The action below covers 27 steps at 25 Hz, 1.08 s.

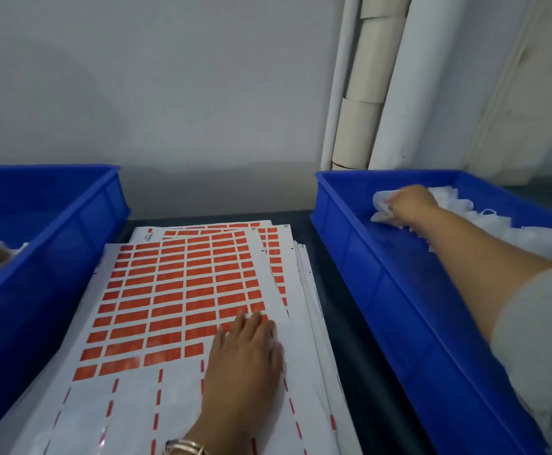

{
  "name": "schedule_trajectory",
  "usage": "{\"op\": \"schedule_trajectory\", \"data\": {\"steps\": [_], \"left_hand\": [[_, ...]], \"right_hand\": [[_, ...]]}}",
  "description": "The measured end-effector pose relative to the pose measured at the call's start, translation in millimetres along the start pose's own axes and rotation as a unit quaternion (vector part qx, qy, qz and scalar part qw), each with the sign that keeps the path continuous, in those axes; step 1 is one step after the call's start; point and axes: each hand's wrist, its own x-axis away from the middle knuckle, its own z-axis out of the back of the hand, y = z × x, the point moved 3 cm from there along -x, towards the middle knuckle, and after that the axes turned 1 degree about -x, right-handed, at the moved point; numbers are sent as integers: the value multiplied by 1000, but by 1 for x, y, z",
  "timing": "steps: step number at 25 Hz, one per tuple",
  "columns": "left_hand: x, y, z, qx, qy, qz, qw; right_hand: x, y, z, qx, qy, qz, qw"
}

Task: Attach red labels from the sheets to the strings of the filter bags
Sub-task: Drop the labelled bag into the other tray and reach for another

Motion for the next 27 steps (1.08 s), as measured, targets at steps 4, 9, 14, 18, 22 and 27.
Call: {"op": "schedule_trajectory", "data": {"steps": [4,9,14,18,22,27], "left_hand": [[-4,6,-1,-28,-37,3,999],[-16,5,-3,-49,-76,3,996],[-16,3,-7,-42,-93,1,995],[-14,2,-6,-35,-68,9,997],[-8,5,-5,-35,-31,10,999],[-4,3,-4,15,1,2,1000]], "right_hand": [[-46,48,-21,-138,-2,-37,990],[-83,55,-35,-224,-14,-75,972],[-97,55,-57,-188,29,-82,978],[-92,52,-54,-182,76,-74,978],[-65,33,-22,-203,141,-9,969],[16,-12,25,-265,182,120,939]]}}
